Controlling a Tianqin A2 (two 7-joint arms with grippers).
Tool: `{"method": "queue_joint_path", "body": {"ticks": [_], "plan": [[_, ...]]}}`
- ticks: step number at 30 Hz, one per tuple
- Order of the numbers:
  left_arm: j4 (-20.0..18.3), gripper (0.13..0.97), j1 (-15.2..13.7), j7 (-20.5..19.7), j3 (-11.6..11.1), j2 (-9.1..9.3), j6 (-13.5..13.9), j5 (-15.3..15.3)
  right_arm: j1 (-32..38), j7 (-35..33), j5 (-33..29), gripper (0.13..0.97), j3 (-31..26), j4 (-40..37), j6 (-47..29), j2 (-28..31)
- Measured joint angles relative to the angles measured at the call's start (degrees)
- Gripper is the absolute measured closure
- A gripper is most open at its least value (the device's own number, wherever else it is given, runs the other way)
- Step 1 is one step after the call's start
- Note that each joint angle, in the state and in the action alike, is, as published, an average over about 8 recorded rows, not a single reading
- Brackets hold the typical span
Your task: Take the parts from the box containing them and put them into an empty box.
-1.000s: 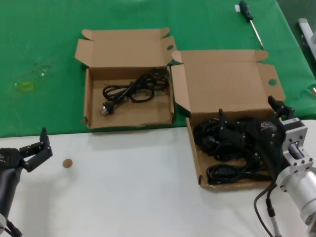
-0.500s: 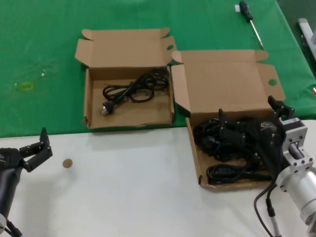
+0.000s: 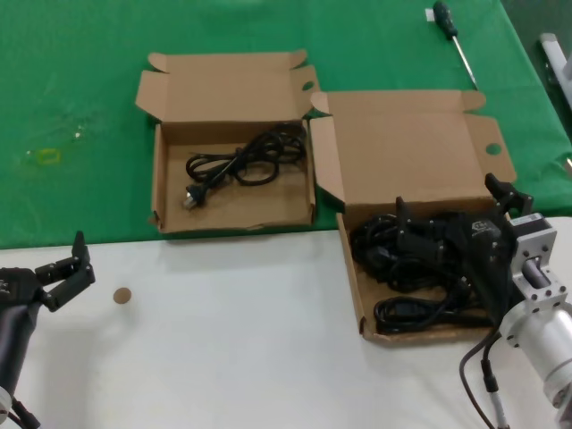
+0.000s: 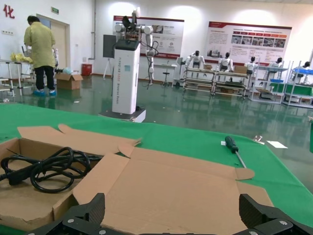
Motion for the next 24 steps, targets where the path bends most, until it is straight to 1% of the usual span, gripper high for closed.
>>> {"method": "queue_joint_path", "body": {"ticks": [24], "plan": [[0.0,0.132,0.0,0.0,0.0,0.0,0.0,0.0,0.0,0.0,0.0,0.129,0.0,0.0,0.0,0.0]]}}
